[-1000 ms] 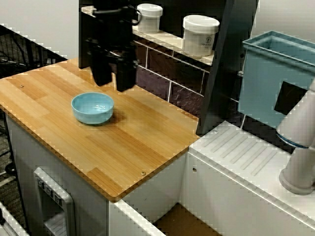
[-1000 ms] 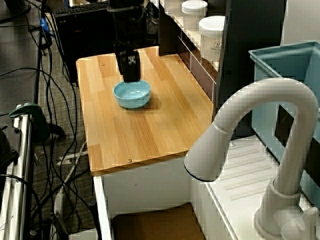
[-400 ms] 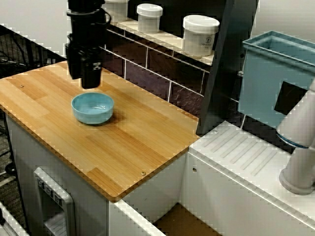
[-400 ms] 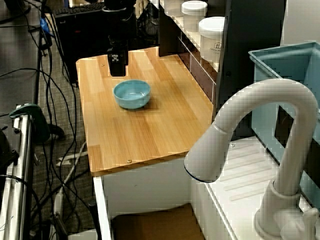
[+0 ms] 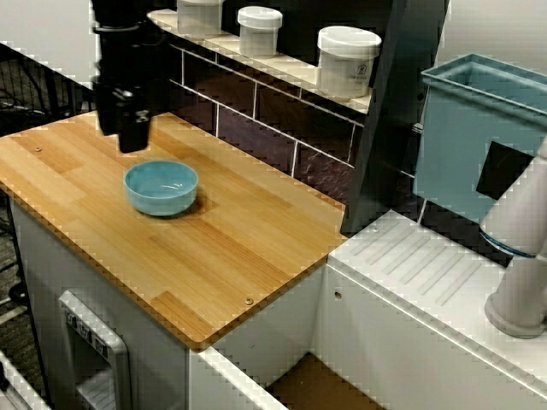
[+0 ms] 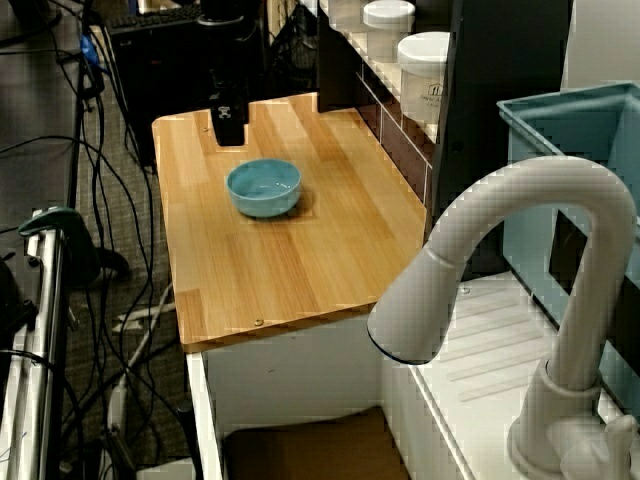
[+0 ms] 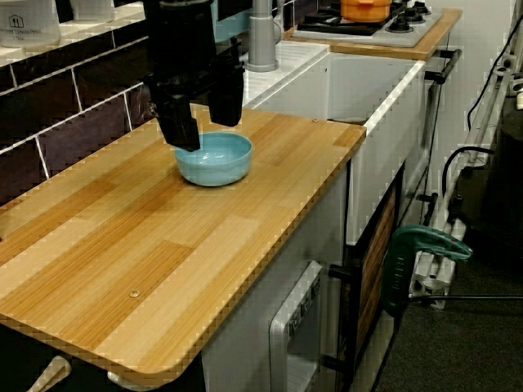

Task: Push into sink

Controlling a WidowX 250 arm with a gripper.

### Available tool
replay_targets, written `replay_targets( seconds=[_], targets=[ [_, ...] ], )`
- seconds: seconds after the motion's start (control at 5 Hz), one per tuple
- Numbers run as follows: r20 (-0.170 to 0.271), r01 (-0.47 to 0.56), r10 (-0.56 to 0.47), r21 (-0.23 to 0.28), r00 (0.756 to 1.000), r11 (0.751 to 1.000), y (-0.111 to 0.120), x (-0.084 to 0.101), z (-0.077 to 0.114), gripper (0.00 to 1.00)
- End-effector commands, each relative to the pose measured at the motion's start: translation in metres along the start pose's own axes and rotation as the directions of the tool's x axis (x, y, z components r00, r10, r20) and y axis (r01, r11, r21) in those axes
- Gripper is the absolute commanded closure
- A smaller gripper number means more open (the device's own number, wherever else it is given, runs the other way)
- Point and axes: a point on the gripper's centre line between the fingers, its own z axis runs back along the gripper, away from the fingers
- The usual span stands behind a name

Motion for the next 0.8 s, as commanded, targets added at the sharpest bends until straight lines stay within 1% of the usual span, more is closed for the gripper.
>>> replay_targets(
  seconds=[0.0,0.2,0.4,0.6],
  targets=[
    [0.027,-0.041,0.04,0.015,0.999,0.999,0.007,0.002,-0.018,0.0],
    [0.021,-0.095,0.095,0.008,0.995,0.995,0.007,0.01,-0.03,0.0],
    [0.031,-0.147,0.147,-0.008,0.989,0.989,0.008,0.017,-0.034,0.0],
    [0.015,-0.149,0.149,-0.013,0.989,0.989,0.007,0.02,-0.036,0.0]
  ],
)
